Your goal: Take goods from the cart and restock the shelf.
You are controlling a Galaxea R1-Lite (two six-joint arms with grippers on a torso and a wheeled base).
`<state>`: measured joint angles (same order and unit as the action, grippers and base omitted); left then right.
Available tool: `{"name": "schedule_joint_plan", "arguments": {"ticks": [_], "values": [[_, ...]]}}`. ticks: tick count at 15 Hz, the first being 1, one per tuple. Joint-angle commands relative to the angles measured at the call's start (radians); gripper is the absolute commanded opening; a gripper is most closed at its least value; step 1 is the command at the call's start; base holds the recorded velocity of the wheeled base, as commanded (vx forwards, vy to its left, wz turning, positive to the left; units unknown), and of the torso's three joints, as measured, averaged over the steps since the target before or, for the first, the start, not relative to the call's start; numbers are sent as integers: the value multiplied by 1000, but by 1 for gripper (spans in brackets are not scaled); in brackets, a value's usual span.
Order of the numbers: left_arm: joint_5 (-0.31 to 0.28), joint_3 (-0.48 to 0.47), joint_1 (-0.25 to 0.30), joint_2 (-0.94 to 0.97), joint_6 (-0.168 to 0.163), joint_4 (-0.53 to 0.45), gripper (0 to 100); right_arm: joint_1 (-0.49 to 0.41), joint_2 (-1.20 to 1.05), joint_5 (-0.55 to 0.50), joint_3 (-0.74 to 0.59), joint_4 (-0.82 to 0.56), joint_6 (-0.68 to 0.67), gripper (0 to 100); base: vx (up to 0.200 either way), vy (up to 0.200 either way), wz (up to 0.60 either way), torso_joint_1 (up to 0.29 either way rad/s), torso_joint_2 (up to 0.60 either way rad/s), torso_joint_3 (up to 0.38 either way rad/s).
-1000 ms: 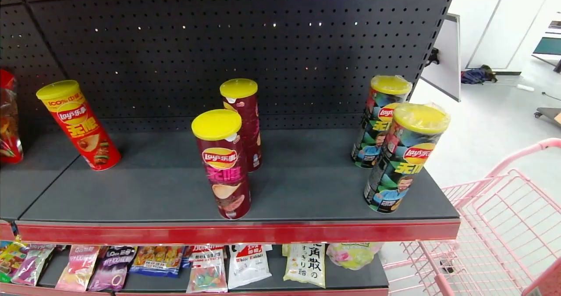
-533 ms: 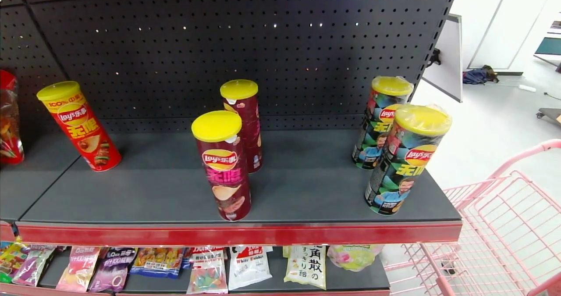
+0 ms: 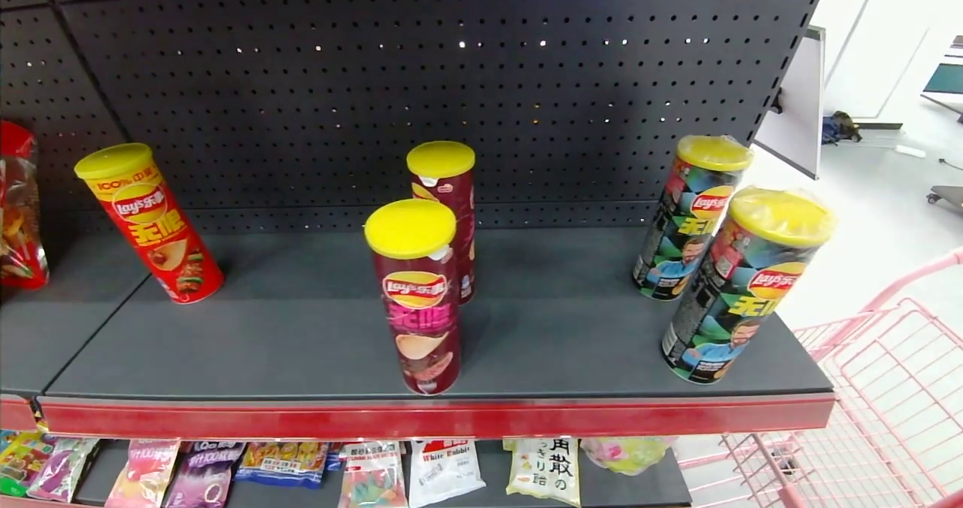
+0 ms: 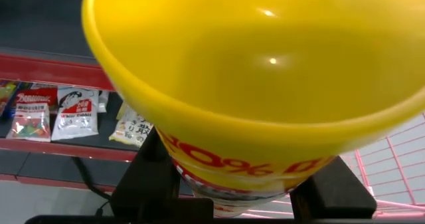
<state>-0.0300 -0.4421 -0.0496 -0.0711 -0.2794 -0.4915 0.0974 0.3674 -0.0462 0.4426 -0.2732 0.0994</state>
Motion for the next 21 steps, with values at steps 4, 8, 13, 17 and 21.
{"name": "schedule_joint_plan", "arguments": {"ticks": [4, 8, 13, 17, 21], "values": [[-4, 0, 0, -1, 5, 1, 100, 1, -4, 0, -1, 0, 0, 0, 0, 200, 0, -1, -1, 2], [-11, 2, 0, -1, 5, 1, 100, 1, 1, 0, -7, 3, 6, 0, 0, 200, 0, 0, -1, 1], [-13, 5, 0, -1, 5, 1, 100, 1, -2, 0, -16, 3, 6, 0, 0, 200, 0, 1, 6, 1], [-14, 8, 0, -1, 5, 1, 100, 1, -5, 2, -16, -3, 6, 0, 0, 200, 0, 6, 4, 2], [-13, 8, 0, -1, 5, -1, 100, 7, -27, 6, -19, -4, 8, 0, 0, 200, 0, 5, 4, 2]]}}
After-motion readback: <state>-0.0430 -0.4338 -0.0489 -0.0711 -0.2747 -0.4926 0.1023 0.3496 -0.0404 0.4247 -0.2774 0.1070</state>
